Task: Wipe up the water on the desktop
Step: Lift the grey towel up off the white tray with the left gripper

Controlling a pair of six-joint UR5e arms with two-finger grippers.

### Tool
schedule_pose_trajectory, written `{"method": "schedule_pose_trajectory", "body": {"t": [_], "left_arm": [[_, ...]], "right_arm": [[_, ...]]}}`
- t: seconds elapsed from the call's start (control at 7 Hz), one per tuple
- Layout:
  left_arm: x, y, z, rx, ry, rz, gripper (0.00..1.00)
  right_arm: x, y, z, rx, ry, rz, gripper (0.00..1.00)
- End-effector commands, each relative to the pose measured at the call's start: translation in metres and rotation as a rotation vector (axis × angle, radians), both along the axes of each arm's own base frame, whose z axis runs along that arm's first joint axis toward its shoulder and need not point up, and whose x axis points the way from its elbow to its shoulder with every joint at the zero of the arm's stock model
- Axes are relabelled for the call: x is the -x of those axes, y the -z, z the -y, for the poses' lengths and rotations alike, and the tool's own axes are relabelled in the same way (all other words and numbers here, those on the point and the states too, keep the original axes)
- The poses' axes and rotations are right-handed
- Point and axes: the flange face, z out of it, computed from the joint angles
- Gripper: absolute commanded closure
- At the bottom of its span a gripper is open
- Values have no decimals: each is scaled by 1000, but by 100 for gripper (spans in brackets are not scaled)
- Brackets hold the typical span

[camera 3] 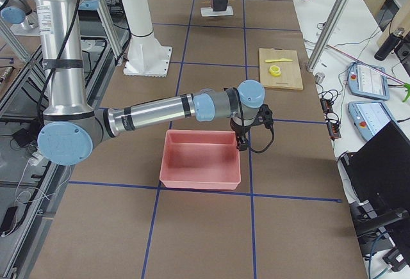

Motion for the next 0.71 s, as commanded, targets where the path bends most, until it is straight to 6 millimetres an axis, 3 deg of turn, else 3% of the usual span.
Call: {"method": "schedule_pose_trajectory", "body": {"t": [0.0, 0.14, 0.29, 0.57], "left_arm": [[-2, -4, 0, 8, -3, 2, 58], [-2, -4, 0, 8, -3, 2, 60], [-2, -3, 1, 7, -3, 1, 50], [-4, -2, 3, 3, -5, 0, 49]], "right_arm": [[0, -1, 0, 3, 0, 0, 0], [0, -2, -1, 5, -1, -1, 0], [0, -1, 0, 4, -1, 0, 0], [0, -1, 0, 3, 0, 0, 0]]}}
